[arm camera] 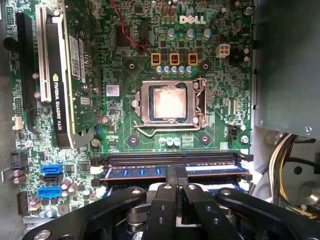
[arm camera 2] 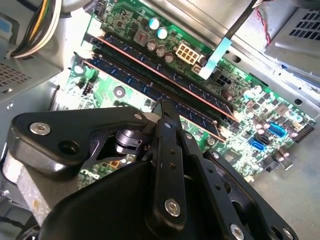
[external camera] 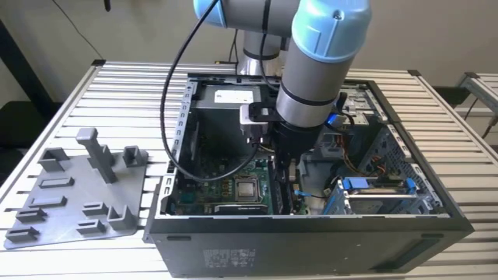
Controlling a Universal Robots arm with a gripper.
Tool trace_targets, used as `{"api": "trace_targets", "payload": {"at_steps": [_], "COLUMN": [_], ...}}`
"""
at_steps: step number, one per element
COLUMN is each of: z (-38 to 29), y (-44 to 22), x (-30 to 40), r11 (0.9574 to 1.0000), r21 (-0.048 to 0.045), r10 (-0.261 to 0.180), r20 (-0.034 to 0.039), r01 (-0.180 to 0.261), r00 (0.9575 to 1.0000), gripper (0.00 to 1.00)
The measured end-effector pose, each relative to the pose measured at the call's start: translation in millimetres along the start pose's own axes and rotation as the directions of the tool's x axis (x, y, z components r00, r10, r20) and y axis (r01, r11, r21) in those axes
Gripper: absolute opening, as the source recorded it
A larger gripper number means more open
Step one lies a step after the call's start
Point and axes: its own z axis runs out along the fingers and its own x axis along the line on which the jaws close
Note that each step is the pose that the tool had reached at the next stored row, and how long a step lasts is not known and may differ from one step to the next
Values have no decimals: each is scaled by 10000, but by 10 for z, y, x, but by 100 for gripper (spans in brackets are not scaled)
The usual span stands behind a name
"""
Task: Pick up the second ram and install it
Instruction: 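Press down the second ram until it locks into place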
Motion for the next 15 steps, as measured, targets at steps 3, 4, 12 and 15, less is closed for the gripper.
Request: {"api": "trace_targets", "payload": {"at_steps": [3,4,12,15], "z": [6,6,68,120], "y": [-1,-1,-3,-4], "x": [1,1,5,9], "r11": [10000,10000,10000,10000], "r21": [-1,-1,6,10], "r10": [-1,-1,-2,-2], "r20": [-3,-4,-1,-9], "r01": [1,1,2,2], "r00": [10000,10000,10000,10000], "gripper": [11,11,11,11]}}
